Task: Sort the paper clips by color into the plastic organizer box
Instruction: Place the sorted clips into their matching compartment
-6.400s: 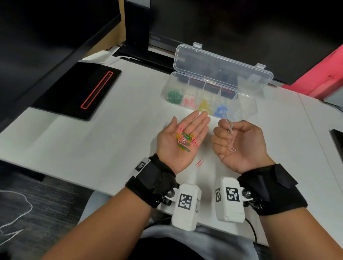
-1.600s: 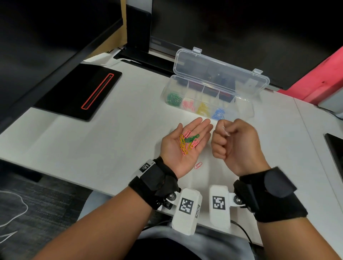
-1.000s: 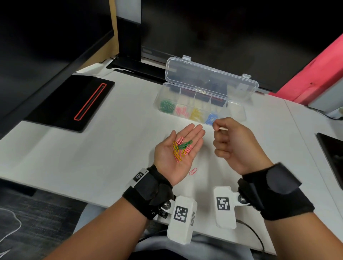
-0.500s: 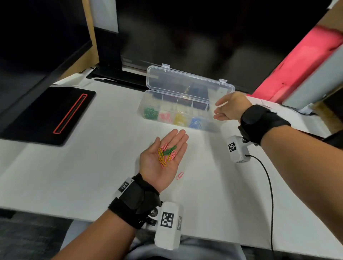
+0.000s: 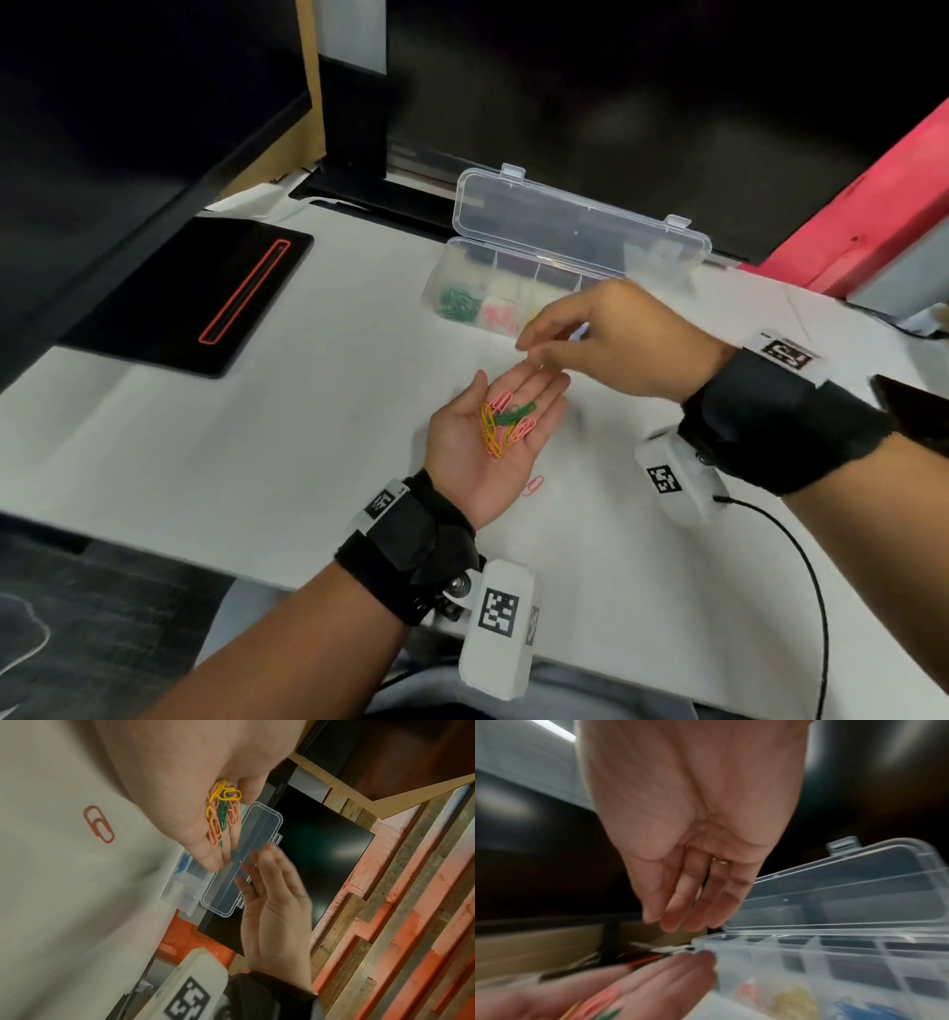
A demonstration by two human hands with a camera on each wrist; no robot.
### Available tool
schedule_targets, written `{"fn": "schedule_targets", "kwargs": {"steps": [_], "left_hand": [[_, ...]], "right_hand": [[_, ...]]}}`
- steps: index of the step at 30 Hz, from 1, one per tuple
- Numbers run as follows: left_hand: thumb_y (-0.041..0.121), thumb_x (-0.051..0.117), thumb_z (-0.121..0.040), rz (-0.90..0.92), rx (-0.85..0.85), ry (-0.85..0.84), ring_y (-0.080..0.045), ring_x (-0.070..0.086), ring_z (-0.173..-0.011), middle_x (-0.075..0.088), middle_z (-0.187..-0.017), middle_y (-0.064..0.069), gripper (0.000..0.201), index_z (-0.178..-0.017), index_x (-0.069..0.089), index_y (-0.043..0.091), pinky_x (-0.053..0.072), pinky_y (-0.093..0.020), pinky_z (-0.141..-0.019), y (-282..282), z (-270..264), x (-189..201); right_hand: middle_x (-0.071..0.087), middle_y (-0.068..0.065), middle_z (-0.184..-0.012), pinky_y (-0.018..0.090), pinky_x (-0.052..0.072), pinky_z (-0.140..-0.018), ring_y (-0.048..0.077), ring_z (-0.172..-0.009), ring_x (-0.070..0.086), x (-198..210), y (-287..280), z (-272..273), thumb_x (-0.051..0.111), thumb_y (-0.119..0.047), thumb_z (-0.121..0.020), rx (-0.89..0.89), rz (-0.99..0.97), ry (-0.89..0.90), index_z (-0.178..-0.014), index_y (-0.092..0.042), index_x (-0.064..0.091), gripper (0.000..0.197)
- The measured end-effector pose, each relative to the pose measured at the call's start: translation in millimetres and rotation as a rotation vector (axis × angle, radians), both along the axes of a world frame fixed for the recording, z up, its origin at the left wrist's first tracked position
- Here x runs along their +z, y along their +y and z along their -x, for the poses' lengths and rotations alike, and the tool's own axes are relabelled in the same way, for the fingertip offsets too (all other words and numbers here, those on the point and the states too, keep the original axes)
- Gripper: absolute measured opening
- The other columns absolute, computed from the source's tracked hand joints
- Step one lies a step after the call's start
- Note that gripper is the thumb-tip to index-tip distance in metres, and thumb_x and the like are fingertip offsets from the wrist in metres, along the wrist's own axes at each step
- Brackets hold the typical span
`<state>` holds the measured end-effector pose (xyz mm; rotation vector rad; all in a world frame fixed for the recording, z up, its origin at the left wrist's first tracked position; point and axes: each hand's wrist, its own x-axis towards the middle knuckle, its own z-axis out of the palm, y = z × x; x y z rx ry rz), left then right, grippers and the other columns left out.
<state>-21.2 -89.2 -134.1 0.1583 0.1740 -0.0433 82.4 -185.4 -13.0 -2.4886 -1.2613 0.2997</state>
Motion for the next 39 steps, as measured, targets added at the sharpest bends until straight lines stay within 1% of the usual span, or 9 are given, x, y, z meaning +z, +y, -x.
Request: {"fn": "schedule_targets", "kwargs": {"steps": [5, 9, 18, 24, 28, 30, 34, 37, 39], "left_hand": [[0.030, 0.032, -0.104, 0.097, 0.017, 0.011, -0.025, 0.066, -0.096, 0.068, -0.097, -0.013, 0.049, -0.098, 0.069, -0.001, 0.033, -0.043, -0.112, -1.9, 0.7, 0.4], [0.030, 0.030, -0.104, 0.107, 0.020, 0.021, -0.018, 0.064, -0.069, 0.064, -0.078, -0.007, 0.054, -0.081, 0.070, 0.001, 0.046, -0.033, -0.088, -2.1, 1.8, 0.6], [0.032, 0.033, -0.103, 0.030, 0.025, 0.103, -0.016, 0.060, -0.077, 0.063, -0.079, -0.007, 0.049, -0.083, 0.068, 0.004, 0.038, -0.029, -0.092, -1.8, 0.8, -0.8], [0.031, 0.035, -0.102, 0.036, 0.035, 0.059, -0.026, 0.065, -0.106, 0.068, -0.103, -0.013, 0.038, -0.100, 0.058, 0.001, 0.045, -0.039, -0.104, -2.8, 2.2, 5.2], [0.032, 0.030, -0.102, -0.031, 0.020, 0.040, -0.030, 0.064, -0.107, 0.071, -0.100, -0.017, 0.054, -0.101, 0.069, -0.005, 0.033, -0.042, -0.113, -2.9, 2.6, 5.1], [0.033, 0.030, -0.102, -0.046, 0.021, 0.050, -0.031, 0.059, -0.110, 0.071, -0.094, -0.017, 0.053, -0.120, 0.059, -0.009, 0.032, -0.042, -0.114, -2.3, 2.1, 3.9], [0.031, 0.034, -0.102, -0.083, 0.056, 0.083, -0.034, 0.063, -0.113, 0.061, -0.126, -0.026, 0.054, -0.137, 0.044, -0.009, 0.051, -0.039, -0.098, 0.1, 1.5, 3.8], [0.031, 0.033, -0.103, -0.082, 0.065, 0.082, -0.035, 0.062, -0.115, 0.057, -0.130, -0.028, 0.052, -0.134, 0.045, -0.009, 0.049, -0.040, -0.099, 0.4, 2.3, 5.7], [0.031, 0.033, -0.103, -0.079, 0.066, 0.089, -0.035, 0.063, -0.113, 0.059, -0.128, -0.027, 0.051, -0.133, 0.046, -0.009, 0.048, -0.040, -0.100, 0.1, 1.8, 4.7]], "right_hand": [[0.069, -0.005, -0.095, 0.029, 0.049, -0.081, 0.011, -0.086, 0.060, -20.6, 12.9, 17.0, 0.068, -0.023, -0.084, 0.214, 0.201, -0.085, -0.103, -0.028, 0.075, 0.021], [0.065, -0.002, -0.095, 0.040, 0.048, -0.082, 0.019, -0.093, 0.058, -29.4, 15.4, 19.8, 0.062, -0.026, -0.087, 0.240, 0.244, -0.184, -0.103, -0.028, 0.074, 0.020], [0.065, -0.005, -0.091, 0.041, 0.051, -0.076, 0.020, -0.089, 0.060, -29.7, 12.7, 28.9, 0.054, -0.024, -0.087, 0.257, 0.304, -0.257, -0.100, -0.026, 0.070, 0.021], [0.070, -0.010, -0.083, 0.004, 0.041, -0.067, -0.003, -0.067, 0.058, -19.3, 2.7, 22.4, 0.062, -0.009, -0.086, 0.052, 0.106, 0.068, -0.109, -0.024, 0.071, 0.028], [0.072, 0.004, -0.085, 0.016, 0.050, -0.066, 0.003, -0.065, 0.061, -18.4, -12.8, 21.0, 0.054, 0.006, -0.089, -0.150, -0.124, 0.572, -0.110, -0.008, 0.071, 0.030], [0.070, 0.014, -0.086, 0.022, 0.046, -0.060, 0.012, -0.061, 0.053, -20.1, -17.0, 24.4, 0.050, 0.007, -0.088, -0.260, -0.287, 0.873, -0.098, -0.001, 0.071, 0.025], [0.041, 0.008, -0.065, 0.024, 0.026, -0.048, 0.015, -0.050, 0.032, -28.6, -21.7, 27.7, 0.033, -0.004, -0.079, -0.525, -0.530, 1.316, -0.065, -0.006, 0.053, 0.025], [0.037, 0.004, -0.059, 0.025, 0.016, -0.045, 0.014, -0.045, 0.022, -28.5, -23.4, 30.0, 0.030, -0.013, -0.082, -0.585, -0.516, 1.356, -0.058, -0.012, 0.040, 0.026], [0.030, -0.001, -0.053, 0.022, 0.013, -0.043, 0.014, -0.045, 0.016, -25.3, -20.8, 37.2, 0.036, -0.016, -0.084, -0.544, -0.388, 1.070, -0.053, -0.016, 0.038, 0.031]]}}
